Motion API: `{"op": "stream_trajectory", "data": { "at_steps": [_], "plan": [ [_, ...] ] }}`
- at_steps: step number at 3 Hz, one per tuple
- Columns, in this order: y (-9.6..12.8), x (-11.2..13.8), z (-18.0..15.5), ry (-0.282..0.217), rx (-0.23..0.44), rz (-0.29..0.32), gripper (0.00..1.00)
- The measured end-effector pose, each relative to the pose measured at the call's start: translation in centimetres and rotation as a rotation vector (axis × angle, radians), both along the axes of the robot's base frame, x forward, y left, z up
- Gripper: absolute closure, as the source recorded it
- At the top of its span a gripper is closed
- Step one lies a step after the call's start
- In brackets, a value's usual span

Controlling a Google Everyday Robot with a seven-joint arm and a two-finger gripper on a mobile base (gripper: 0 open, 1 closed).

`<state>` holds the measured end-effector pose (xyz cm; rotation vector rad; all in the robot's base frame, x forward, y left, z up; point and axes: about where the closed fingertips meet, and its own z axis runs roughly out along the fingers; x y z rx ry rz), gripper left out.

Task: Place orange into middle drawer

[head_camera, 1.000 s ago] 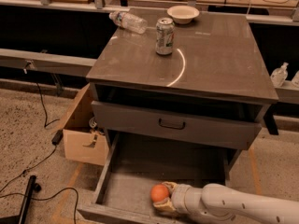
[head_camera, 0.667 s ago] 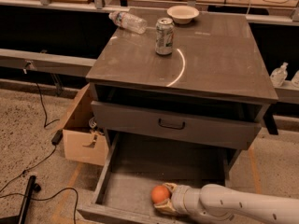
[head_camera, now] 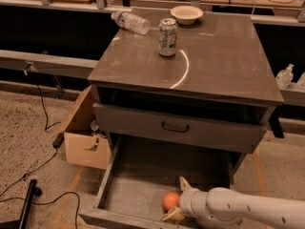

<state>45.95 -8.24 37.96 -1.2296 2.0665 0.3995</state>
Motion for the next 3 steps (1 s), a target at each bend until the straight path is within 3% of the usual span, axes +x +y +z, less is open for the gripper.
{"op": "stream_trajectory", "data": {
  "at_steps": [1, 3],
  "plan": [
    [-3.3, 1.2, 2.0, -0.038, -0.059, -0.066, 0.18],
    [-10.2, 4.0, 8.1, -0.115, -0.190, -0.133, 0.64]
  ]
}}
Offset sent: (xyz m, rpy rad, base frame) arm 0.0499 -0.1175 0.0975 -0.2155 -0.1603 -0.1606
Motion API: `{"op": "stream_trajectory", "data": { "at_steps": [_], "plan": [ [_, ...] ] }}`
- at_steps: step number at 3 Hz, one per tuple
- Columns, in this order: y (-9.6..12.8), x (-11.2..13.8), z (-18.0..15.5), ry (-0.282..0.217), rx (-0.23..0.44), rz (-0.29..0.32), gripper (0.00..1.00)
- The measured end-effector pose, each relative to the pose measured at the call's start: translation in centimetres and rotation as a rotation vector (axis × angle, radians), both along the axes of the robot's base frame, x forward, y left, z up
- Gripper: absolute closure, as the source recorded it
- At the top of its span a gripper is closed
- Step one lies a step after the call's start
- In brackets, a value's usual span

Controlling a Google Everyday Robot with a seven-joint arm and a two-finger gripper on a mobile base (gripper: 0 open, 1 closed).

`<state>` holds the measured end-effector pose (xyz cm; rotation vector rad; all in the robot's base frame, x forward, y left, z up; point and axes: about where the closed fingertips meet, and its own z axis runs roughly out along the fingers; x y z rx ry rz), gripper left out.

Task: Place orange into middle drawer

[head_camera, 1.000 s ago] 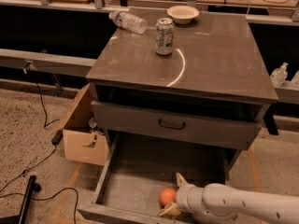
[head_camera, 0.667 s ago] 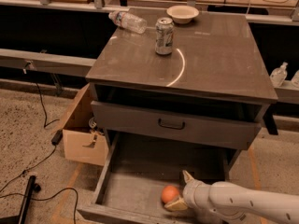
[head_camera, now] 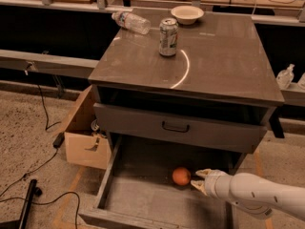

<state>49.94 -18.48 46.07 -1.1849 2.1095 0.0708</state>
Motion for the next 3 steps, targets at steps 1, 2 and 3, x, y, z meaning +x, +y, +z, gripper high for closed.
{"op": "stream_trajectory", "data": {
  "at_steps": [1, 2, 3],
  "plan": [
    [-2.9, 0.5, 2.4, -0.014, -0.057, -0.021, 0.87],
    [-5.8, 0.1, 4.7, -0.012, -0.105, -0.068, 1.00],
    [-8.6, -0.8, 7.3, 0.011, -0.153, -0.115, 1.00]
  ]
}}
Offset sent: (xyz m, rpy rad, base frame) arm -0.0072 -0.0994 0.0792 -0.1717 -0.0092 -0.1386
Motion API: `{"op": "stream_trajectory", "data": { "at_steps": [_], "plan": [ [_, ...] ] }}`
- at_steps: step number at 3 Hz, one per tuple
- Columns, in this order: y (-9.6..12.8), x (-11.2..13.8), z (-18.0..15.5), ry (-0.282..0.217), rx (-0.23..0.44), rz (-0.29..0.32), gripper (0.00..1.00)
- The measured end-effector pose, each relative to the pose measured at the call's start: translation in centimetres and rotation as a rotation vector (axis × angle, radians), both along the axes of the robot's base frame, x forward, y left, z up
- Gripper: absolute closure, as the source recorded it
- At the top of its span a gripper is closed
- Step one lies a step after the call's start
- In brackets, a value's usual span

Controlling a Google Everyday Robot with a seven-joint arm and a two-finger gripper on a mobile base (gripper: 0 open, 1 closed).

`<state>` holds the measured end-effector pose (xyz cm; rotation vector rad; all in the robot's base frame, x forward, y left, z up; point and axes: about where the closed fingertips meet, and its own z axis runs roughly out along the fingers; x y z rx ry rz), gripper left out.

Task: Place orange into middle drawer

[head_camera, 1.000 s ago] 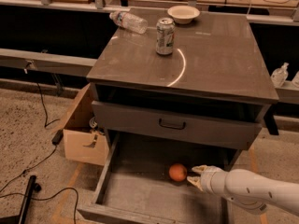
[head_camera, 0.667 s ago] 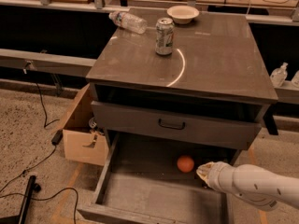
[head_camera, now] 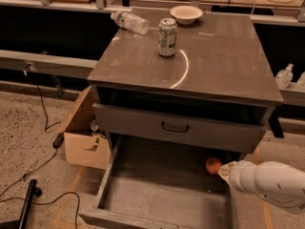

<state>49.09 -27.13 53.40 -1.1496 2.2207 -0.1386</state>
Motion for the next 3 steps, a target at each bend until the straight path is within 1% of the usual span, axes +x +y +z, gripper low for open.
{"op": "stream_trajectory", "data": {
  "at_steps": [1, 2, 3],
  "plan": [
    [-2.1, -1.2, 3.0, 0.010, -0.055, -0.042, 1.00],
    [-3.0, -2.5, 5.1, 0.012, -0.140, -0.014, 1.00],
    [-3.1, -1.4, 5.7, 0.011, -0.176, 0.000, 0.87]
  ]
}}
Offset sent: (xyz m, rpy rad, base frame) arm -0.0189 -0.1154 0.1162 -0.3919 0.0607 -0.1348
